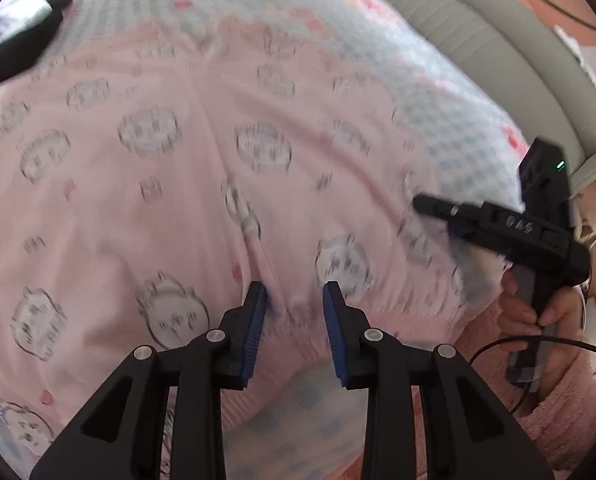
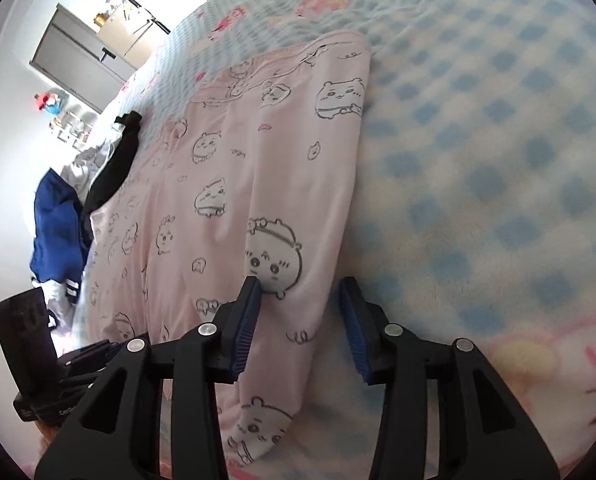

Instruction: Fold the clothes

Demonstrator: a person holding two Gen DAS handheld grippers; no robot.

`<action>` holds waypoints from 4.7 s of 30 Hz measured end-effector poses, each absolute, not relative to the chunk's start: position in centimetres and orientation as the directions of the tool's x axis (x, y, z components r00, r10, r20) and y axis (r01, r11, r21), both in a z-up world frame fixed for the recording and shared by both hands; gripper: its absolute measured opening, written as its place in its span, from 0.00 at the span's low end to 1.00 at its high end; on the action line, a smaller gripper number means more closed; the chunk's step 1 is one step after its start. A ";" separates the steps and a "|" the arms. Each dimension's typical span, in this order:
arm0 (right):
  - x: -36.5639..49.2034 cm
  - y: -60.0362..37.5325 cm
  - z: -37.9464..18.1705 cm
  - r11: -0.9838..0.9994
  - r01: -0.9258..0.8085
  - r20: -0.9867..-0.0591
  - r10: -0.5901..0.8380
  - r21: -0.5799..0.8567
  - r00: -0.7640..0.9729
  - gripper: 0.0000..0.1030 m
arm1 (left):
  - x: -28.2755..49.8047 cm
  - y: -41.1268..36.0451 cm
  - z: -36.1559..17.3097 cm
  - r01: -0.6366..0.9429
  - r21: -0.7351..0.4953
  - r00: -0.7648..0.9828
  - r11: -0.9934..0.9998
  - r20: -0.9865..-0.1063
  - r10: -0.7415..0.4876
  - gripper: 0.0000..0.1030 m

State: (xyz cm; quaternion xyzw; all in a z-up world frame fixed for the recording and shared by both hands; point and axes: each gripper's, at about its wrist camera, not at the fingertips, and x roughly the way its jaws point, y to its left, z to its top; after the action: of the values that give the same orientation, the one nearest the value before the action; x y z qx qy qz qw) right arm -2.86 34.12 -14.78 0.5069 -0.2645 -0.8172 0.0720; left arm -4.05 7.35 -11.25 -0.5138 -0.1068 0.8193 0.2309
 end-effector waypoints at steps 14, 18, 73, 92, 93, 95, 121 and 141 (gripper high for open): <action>-3.5 32.4 -12.5 -0.939 -0.078 -0.796 -0.238 0.335 -0.557 0.02 | -6.2 10.4 -14.7 -0.232 -0.433 -0.286 -0.871 -0.826 0.486 0.41; -3.5 34.8 -14.0 -0.941 -0.153 -0.827 -0.180 0.302 -0.532 0.02 | -6.2 10.1 -15.4 -0.210 -0.465 -0.274 -0.860 -0.817 0.508 0.41; -21.2 44.1 -12.7 -0.913 -0.217 -0.802 -0.168 0.346 -0.573 0.22 | -33.7 13.2 -10.4 -0.249 -0.233 -0.453 -0.940 -0.830 0.326 0.40; -8.8 33.7 -9.5 -0.941 0.084 -0.795 -0.323 0.328 -0.514 0.31 | -14.6 11.1 -9.6 -0.282 -0.335 -0.373 -0.899 -0.825 0.425 0.42; -7.8 33.1 -9.9 -0.940 0.076 -0.798 -0.324 0.333 -0.508 0.31 | -13.3 11.1 -9.7 -0.281 -0.339 -0.384 -0.898 -0.818 0.429 0.43; -5.9 32.4 -10.7 -0.934 0.037 -0.805 -0.326 0.356 -0.496 0.31 | -10.8 10.6 -10.2 -0.262 -0.341 -0.402 -0.903 -0.812 0.424 0.43; 2.8 29.2 -11.7 -0.963 -0.101 -0.857 -0.171 0.250 -0.486 0.30 | 4.3 -5.4 -11.4 0.103 -0.292 -0.512 -0.951 -0.835 0.201 0.40; 2.8 25.4 -13.1 -0.957 -0.026 -0.860 -0.249 0.290 -0.445 0.30 | 2.8 -3.8 -11.1 0.052 -0.285 -0.538 -0.957 -0.816 0.214 0.38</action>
State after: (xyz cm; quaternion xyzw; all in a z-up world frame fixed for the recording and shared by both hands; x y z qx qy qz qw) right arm 2.79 25.41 -13.11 0.5226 -0.1315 -0.8397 0.0665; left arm 2.80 -3.81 -11.08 -0.4786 -0.1386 0.8658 0.0468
